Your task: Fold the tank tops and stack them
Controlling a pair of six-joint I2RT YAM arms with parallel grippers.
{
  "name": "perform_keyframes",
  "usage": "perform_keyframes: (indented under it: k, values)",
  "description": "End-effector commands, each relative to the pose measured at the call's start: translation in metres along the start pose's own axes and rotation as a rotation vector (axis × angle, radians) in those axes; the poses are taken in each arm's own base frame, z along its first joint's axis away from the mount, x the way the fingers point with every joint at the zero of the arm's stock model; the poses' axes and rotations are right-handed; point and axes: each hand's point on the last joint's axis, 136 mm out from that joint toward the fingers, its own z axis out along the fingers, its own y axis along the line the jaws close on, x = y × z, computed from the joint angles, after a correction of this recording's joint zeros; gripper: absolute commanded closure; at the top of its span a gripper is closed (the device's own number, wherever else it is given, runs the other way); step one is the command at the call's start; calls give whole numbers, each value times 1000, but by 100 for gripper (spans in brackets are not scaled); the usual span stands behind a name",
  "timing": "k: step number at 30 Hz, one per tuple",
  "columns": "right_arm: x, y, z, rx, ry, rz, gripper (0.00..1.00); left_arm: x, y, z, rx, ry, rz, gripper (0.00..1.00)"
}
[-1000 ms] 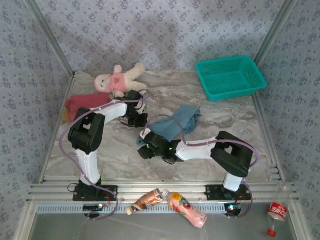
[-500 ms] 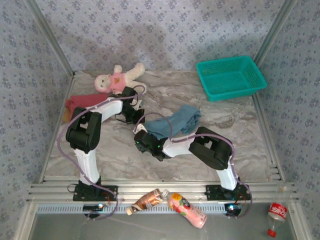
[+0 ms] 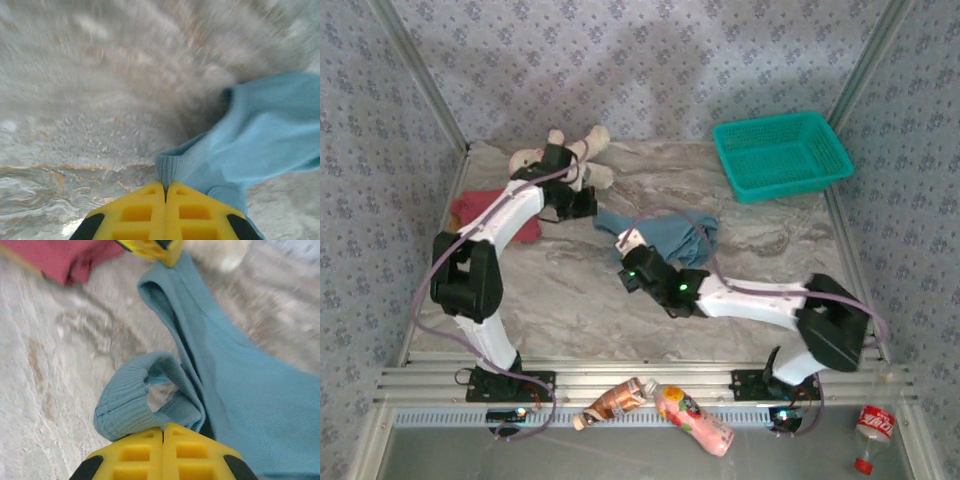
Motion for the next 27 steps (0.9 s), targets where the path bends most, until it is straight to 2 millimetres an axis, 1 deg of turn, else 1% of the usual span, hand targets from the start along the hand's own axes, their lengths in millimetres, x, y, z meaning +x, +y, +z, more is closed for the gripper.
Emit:
perform_keyframes:
  k: [1,2,3,5,7,9,10,12,13,14,15,17,19,22,24,25,27]
  values:
    - [-28,-54,-38,136,-26,-88,100,-26,-25,-78,-12,-159,25,100]
    - [-40,-67,-48,159,-49,-100,100,-33,-30,-95,-9,-204,31,100]
    - [-56,-83,-61,182,-79,-112,100,-39,-37,-115,-7,-253,38,100]
    - [-89,-106,-83,187,-153,-132,100,-50,-52,-154,4,-346,58,100]
    - [-124,-121,-107,161,-232,-173,100,-59,-65,-193,22,-444,82,100]
    - [-154,-129,-130,145,-307,-226,100,-64,-76,-229,29,-533,109,100]
    - [-174,-128,-148,119,-355,-263,100,-65,-80,-249,25,-584,126,100]
    - [-199,-127,-172,104,-419,-334,100,-65,-86,-288,13,-686,159,100]
    - [-211,-123,-186,89,-457,-365,100,-63,-87,-303,-2,-722,174,100]
    - [-221,-120,-197,84,-487,-390,100,-62,-90,-325,-6,-777,191,100]
    - [-231,-114,-210,79,-518,-429,100,-59,-91,-344,-24,-823,209,100]
    - [-247,-107,-233,92,-568,-500,100,-52,-90,-372,-60,-897,234,100]
    - [-263,-94,-260,80,-644,-550,100,-43,-90,-402,-85,-975,256,100]
    - [-282,-79,-292,84,-731,-612,100,-29,-92,-441,-107,-1083,298,100]
    - [-291,-71,-307,83,-777,-644,100,-21,-93,-464,-129,-1148,324,100]
    - [-296,-67,-312,85,-795,-664,100,-19,-92,-474,-147,-1175,329,100]
    - [-301,-65,-316,108,-803,-700,100,-21,-92,-484,-180,-1201,344,100]
